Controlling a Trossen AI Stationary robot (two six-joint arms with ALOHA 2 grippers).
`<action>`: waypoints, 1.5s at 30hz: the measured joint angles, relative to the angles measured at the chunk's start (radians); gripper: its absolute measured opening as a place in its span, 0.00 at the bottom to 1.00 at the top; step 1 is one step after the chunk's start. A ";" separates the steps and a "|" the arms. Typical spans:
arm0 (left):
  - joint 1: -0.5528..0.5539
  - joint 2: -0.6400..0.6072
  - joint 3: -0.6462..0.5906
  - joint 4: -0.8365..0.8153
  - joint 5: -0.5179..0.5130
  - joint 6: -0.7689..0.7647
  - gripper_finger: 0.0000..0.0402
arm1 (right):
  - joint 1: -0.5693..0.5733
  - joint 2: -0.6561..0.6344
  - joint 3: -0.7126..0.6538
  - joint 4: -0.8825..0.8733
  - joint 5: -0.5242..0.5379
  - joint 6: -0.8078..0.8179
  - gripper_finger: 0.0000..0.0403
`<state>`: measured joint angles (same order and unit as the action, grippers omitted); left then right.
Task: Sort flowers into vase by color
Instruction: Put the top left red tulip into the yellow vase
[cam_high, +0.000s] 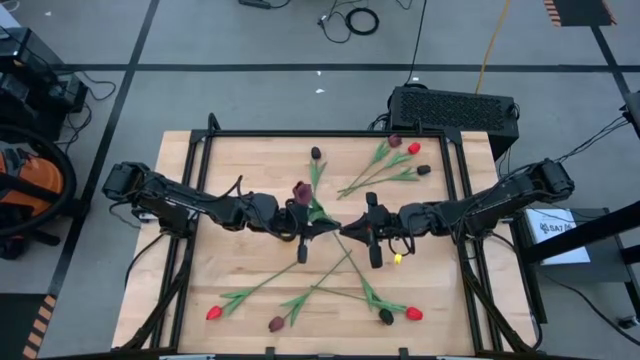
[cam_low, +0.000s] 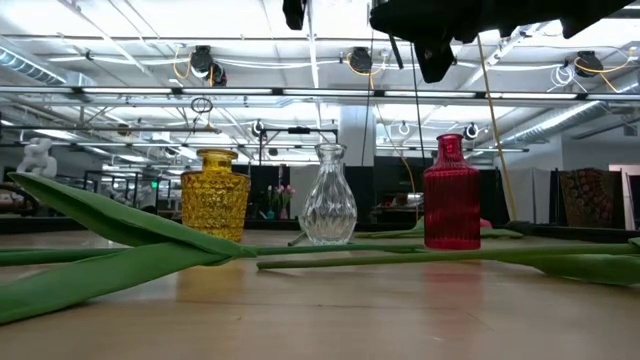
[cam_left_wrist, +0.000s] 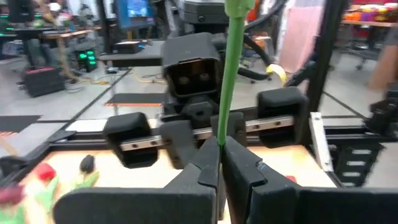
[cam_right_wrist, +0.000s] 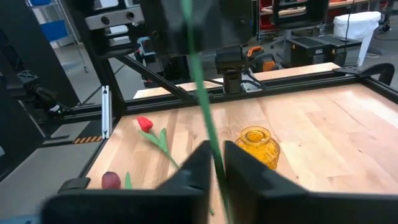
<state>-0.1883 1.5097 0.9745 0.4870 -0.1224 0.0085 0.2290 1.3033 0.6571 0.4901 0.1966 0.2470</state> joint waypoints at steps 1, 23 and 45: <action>0.000 0.000 0.000 0.000 -0.016 -0.001 0.03 | -0.001 0.000 0.000 0.000 0.002 0.000 0.03; -0.037 -0.106 0.000 -0.023 -0.118 0.027 0.31 | -0.007 -0.002 0.000 -0.002 0.017 0.000 0.01; -0.029 -0.106 0.000 0.001 -0.119 0.034 0.31 | -0.009 -0.002 0.000 -0.022 0.015 -0.001 0.00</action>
<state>-0.2176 1.4036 0.9745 0.4880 -0.2409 0.0425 0.2195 1.3014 0.6571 0.4677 0.2115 0.2463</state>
